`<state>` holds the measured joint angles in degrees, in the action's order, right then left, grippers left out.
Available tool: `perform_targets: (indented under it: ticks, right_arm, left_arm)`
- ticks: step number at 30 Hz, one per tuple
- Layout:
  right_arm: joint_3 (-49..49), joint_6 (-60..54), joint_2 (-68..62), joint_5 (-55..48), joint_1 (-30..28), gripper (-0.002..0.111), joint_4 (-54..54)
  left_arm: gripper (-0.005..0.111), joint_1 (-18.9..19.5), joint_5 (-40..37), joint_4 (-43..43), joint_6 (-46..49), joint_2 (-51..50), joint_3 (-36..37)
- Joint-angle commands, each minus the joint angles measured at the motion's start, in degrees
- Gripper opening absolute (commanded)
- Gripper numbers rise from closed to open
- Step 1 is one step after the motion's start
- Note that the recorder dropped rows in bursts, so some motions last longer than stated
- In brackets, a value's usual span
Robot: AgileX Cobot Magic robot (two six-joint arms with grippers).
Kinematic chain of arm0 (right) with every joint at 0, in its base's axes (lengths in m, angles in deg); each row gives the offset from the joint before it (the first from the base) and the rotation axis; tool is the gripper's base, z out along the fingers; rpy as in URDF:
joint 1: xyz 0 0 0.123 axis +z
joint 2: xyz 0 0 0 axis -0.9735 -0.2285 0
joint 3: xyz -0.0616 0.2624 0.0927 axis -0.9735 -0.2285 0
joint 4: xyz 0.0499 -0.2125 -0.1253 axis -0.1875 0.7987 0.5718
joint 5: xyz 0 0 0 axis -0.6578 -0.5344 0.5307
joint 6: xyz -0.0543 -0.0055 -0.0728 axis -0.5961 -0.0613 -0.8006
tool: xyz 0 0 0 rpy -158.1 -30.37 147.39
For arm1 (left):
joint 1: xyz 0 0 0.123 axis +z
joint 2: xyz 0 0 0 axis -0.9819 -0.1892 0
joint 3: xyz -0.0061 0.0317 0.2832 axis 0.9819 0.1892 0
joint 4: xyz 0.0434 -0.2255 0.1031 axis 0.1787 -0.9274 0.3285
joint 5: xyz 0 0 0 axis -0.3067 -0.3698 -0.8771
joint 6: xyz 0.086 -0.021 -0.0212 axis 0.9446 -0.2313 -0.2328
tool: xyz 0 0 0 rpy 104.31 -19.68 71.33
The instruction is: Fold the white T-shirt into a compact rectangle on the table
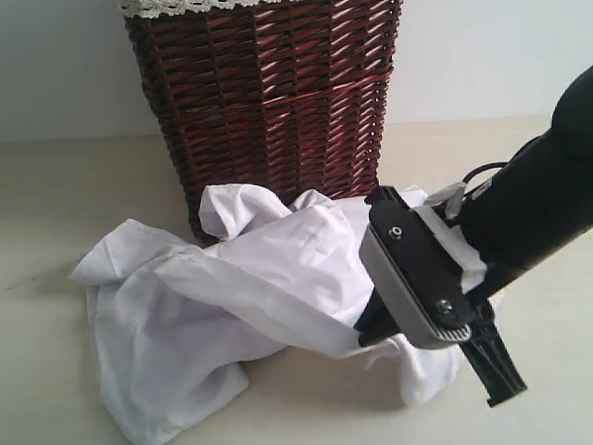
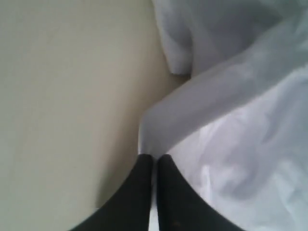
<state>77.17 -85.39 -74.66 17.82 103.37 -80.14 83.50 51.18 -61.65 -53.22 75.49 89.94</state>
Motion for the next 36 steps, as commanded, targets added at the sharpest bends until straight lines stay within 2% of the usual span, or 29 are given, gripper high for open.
perform_targets:
  ticks: [1, 3, 6, 10, 12, 14, 17, 19, 24, 29, 32, 36]
  right_arm:
    - [-0.1, -1.6, 1.2, -14.7, 0.0, 0.000, 0.2]
    - [-0.1, -1.6, 0.8, -20.1, 0.0, 0.000, 0.0]
    - [-0.1, -0.9, 0.1, -20.6, 0.0, 0.000, -0.5]
    - [-0.1, 6.2, -2.0, -7.7, 0.0, 0.003, -0.4]
    - [-0.1, 11.2, -3.4, -0.3, 0.0, 0.012, -0.3]
    - [-0.1, 12.6, -5.1, 5.3, 0.0, 0.027, -0.4]
    - [-0.1, 12.4, -7.0, 8.7, 0.0, 0.049, -1.4]
    - [-0.1, 12.6, -7.5, 9.8, 0.0, 0.055, -4.9]
    - [-0.1, 13.5, -3.6, 9.9, 0.0, 0.055, -14.5]
    - [-0.1, 14.4, 6.2, 16.2, -0.7, 0.055, -15.0]
    - [-0.1, 19.8, 7.3, 17.5, -5.0, 0.055, -13.2]
    - [-0.1, 28.9, 0.2, 12.8, -12.7, 0.055, -1.8]
  left_arm:
    - [0.000, 0.2, 0.4, 0.1, 0.1, 0.2, 0.0]
    - [0.000, 0.2, 0.4, 0.1, 0.1, 0.2, 0.0]
    - [0.000, 0.2, 0.4, 0.1, 0.1, 0.2, 0.0]
    - [0.000, 0.2, 0.4, 0.1, 0.1, 0.2, 0.0]
    - [0.000, 0.2, 0.4, 0.1, 0.1, 0.2, 0.0]
    - [0.000, 0.2, 0.4, 0.1, 0.1, 0.2, 0.0]
    - [0.000, 0.2, 0.4, 0.1, 0.1, 0.2, 0.0]
    - [0.000, 0.2, 0.4, 0.1, 0.1, 0.2, 0.0]
    - [0.000, 0.2, 0.4, 0.1, 0.1, 0.2, 0.0]
    - [0.000, 0.2, 0.4, 0.1, 0.1, 0.2, 0.0]
    - [0.000, 0.2, 0.4, 0.1, 0.1, 0.2, 0.0]
    - [0.000, 0.2, 0.4, 0.1, 0.1, 0.2, 0.0]
